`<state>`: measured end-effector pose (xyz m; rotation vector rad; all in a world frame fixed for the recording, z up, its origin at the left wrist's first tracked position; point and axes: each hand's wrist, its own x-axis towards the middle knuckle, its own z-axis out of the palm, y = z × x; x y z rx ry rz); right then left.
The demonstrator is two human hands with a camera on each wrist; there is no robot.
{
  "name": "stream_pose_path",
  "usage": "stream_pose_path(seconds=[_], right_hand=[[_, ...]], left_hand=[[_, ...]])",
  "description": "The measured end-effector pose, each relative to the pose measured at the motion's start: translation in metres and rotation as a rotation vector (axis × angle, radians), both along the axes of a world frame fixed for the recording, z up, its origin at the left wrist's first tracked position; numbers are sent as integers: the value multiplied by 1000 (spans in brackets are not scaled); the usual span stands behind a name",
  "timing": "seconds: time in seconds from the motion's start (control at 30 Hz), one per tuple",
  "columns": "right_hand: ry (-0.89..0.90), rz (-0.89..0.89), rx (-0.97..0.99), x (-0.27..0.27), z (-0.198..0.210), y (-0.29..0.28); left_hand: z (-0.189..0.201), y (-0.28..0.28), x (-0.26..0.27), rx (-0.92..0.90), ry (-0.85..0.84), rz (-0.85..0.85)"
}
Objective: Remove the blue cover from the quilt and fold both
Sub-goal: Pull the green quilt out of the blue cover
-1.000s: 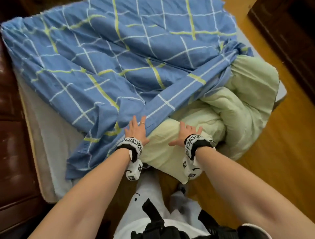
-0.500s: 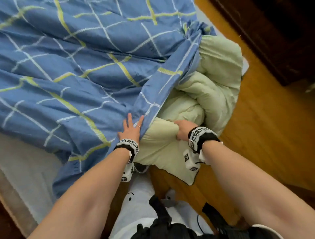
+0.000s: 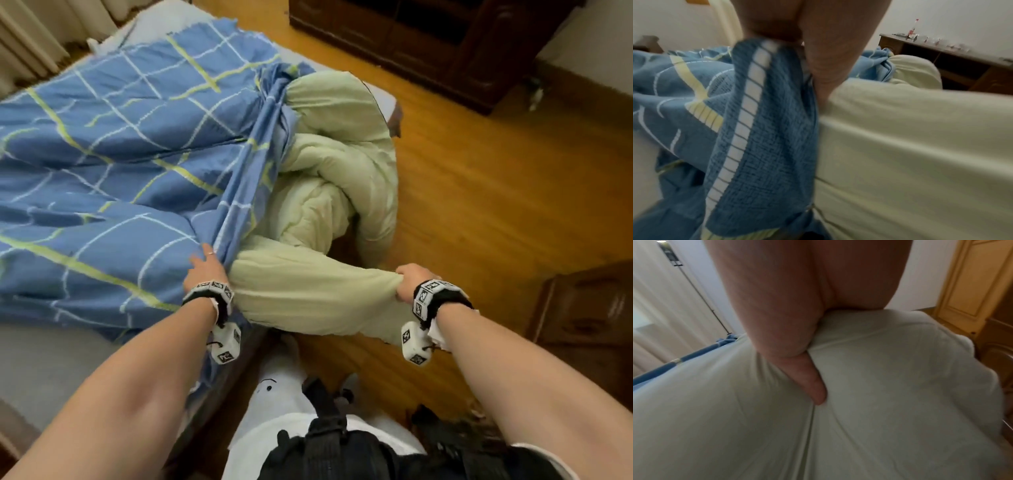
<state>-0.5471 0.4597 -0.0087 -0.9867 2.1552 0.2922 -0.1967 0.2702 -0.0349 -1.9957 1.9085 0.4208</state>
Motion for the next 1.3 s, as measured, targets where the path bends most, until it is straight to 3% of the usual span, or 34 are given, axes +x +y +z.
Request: stream_pose_path(seconds=[0.1, 0.23, 0.47, 0.67, 0.8, 0.9, 1.03, 1.17, 1.3], right_hand=[[81, -26, -58, 11, -2, -4], [148, -18, -137, 21, 7, -28], [297, -58, -93, 55, 2, -68], [-13, 254, -70, 157, -24, -158], [31, 412, 22, 232, -40, -207], [77, 498, -16, 253, -47, -220], [36, 488, -155, 248, -32, -215], [-16, 385, -176, 201, 9, -184], [40, 282, -217, 161, 40, -143]], left_hand=[[0, 14, -10, -43, 48, -162], [-2, 9, -15, 1, -42, -550], [-29, -37, -24, 86, 138, -703], [-13, -68, -17, 194, 375, -709], [-18, -77, 22, 132, 454, -713], [-40, -82, 63, 105, 339, -758], [-64, -86, 86, 166, 207, -619], [-51, -90, 79, 216, 111, -500], [-36, -87, 78, 85, -73, -470]])
